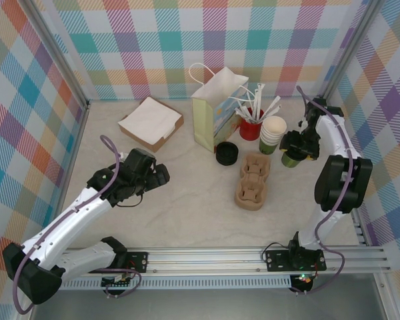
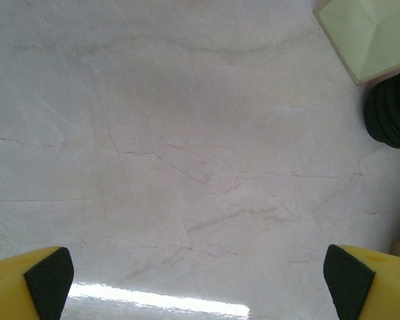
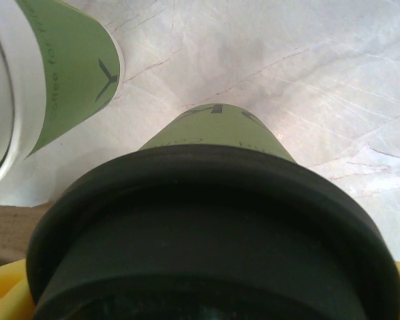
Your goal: Pack the takeout coffee
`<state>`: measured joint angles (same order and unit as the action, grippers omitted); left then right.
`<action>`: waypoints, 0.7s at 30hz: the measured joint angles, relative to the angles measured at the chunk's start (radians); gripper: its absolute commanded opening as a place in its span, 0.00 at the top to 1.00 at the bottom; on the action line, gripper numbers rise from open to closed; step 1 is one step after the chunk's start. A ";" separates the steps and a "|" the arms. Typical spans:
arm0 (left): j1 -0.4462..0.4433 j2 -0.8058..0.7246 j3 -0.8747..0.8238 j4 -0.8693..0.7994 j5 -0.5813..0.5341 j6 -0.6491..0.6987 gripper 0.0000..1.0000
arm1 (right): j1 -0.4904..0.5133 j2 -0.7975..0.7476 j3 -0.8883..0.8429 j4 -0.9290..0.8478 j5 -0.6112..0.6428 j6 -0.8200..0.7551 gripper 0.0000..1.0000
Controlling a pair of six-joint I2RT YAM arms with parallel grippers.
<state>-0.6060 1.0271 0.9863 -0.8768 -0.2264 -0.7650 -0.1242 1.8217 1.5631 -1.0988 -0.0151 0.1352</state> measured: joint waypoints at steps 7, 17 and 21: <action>0.000 0.006 0.000 0.000 0.000 0.000 0.02 | 0.000 0.046 0.000 0.022 -0.004 0.002 0.22; 0.000 0.006 0.000 0.000 0.000 0.000 0.01 | 0.000 0.056 -0.012 0.037 -0.024 0.002 0.10; 0.000 0.006 0.000 0.000 0.000 0.000 0.01 | 0.000 0.056 -0.013 0.037 -0.030 0.003 0.02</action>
<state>-0.6060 1.0328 0.9863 -0.8772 -0.2268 -0.7654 -0.1242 1.8774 1.5497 -1.0615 -0.0452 0.1379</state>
